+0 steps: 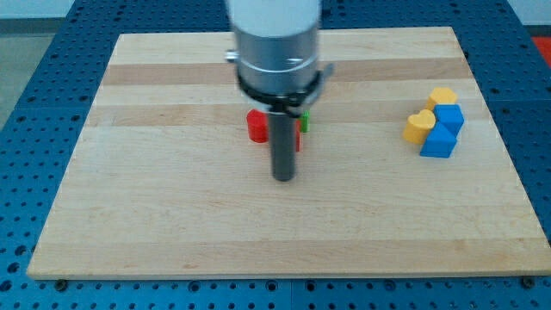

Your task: Move your arm away from the red star

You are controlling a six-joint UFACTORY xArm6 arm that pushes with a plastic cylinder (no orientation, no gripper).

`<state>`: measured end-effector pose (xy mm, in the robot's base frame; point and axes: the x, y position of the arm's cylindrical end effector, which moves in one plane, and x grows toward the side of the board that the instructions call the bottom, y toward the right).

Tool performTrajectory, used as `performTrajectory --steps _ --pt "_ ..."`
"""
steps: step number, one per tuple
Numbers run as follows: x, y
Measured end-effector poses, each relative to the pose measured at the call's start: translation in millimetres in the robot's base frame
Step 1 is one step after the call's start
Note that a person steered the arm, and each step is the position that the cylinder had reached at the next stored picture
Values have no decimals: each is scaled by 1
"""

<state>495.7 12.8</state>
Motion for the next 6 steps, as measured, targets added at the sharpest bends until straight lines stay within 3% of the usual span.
performTrajectory --steps 1,4,6 --pt "0 61" --pt "4 99" --pt "2 220"
